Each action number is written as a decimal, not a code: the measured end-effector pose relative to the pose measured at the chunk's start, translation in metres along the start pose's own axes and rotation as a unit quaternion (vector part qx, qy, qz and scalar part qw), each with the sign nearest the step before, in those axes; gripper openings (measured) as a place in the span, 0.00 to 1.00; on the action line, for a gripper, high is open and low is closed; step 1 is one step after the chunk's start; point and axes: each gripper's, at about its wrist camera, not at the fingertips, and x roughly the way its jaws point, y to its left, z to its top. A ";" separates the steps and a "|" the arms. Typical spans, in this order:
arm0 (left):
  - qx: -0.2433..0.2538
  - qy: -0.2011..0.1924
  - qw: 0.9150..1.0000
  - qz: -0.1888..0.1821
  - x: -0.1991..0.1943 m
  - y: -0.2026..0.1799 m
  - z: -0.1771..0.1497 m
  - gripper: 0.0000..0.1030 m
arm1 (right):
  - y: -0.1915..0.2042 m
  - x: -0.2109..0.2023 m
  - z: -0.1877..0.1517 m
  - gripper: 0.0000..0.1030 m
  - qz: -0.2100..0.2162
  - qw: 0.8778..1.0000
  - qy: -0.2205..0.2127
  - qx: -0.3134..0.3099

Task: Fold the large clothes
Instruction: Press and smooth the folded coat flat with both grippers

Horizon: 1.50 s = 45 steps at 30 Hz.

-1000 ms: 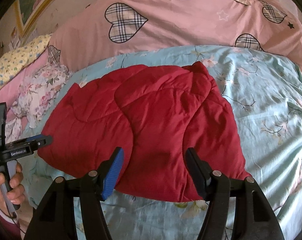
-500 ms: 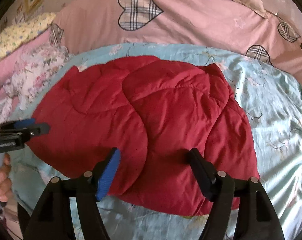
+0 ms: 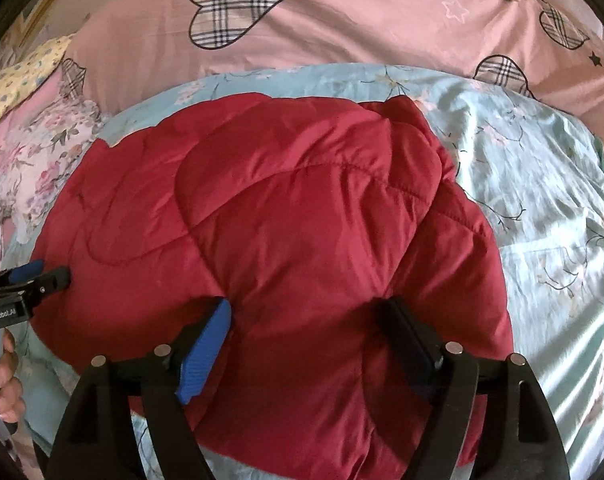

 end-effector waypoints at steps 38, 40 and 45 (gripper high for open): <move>0.004 0.003 1.000 0.017 0.029 0.004 0.017 1.00 | -0.004 0.003 0.034 0.79 0.019 0.999 -0.036 0.021; 0.003 0.005 1.000 0.017 0.029 0.004 0.017 1.00 | -0.005 0.018 0.037 0.80 0.005 1.000 -0.020 0.016; 0.009 -0.012 1.000 0.022 0.012 0.001 0.020 0.98 | -0.020 0.035 0.040 0.80 -0.002 1.000 -0.007 0.028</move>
